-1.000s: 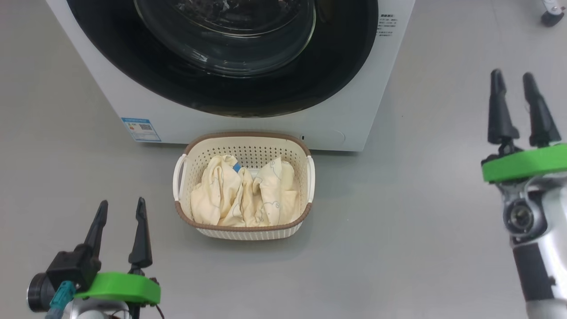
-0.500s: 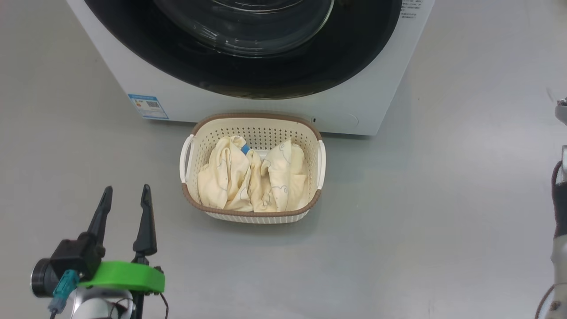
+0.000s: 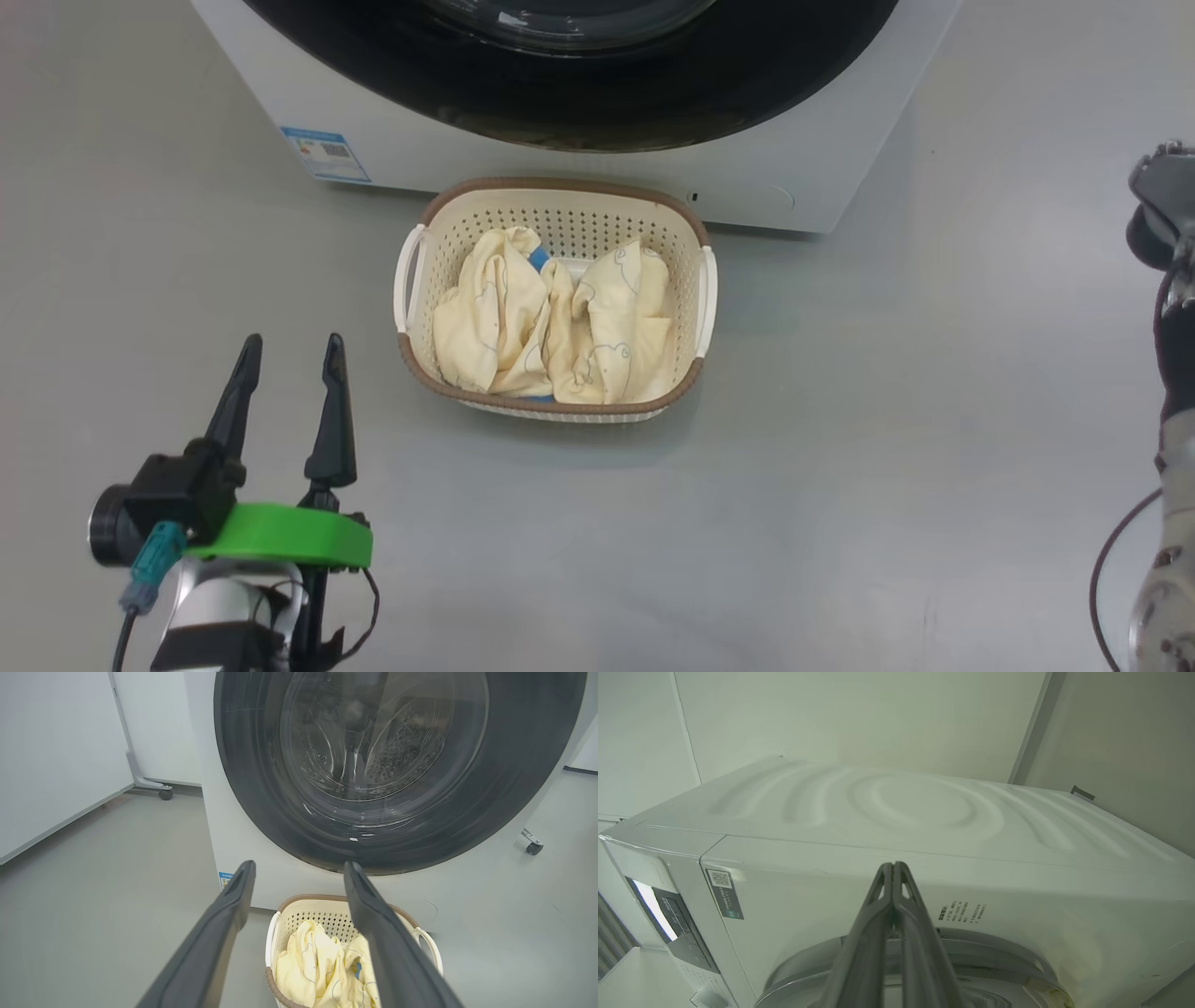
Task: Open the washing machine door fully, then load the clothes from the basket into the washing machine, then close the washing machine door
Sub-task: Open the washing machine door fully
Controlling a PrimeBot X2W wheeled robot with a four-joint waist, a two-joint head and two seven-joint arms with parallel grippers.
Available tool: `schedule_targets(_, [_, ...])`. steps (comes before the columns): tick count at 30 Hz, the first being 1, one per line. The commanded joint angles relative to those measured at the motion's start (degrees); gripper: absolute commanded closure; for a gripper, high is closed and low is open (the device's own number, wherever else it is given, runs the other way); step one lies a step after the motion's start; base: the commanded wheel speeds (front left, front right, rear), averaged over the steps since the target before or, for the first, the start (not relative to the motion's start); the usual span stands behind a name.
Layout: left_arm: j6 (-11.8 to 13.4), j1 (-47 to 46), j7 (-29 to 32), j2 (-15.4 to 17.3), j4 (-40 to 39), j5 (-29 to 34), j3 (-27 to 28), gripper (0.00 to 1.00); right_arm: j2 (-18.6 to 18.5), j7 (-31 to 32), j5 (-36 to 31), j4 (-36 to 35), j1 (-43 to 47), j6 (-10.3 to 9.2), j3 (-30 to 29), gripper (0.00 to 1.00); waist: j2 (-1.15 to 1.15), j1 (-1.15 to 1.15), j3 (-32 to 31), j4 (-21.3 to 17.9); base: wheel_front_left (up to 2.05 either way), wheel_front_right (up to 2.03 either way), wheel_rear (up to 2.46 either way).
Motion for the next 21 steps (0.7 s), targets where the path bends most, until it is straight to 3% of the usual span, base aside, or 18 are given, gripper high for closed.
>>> schedule_targets(1, [0.04, -1.74, -0.63, 0.77, -1.81, -0.42, 1.77, 0.00, -0.42, 1.06, 0.31, -1.67, -3.37, -0.15, 1.52, 1.00, 0.00, -0.01, 0.82, 0.53, 0.00, 0.00, 0.00])
schedule_targets(7, [0.04, -2.99, -0.63, 0.03, -1.58, -0.78, 1.07, 0.00, -0.90, 6.72, 0.17, 0.61, -9.37, -0.15, 4.35, 1.00, 0.00, -0.01, 2.79, 1.58, 0.00, 0.00, 0.00])
schedule_targets(21, [0.03, -5.21, -0.63, -1.39, -1.76, -1.96, 0.97, 0.00, -1.96, 12.87, -4.65, 5.42, -18.46, -0.15, 8.69, 1.00, 0.00, -0.01, 7.31, 3.77, 0.00, 0.00, 0.00])
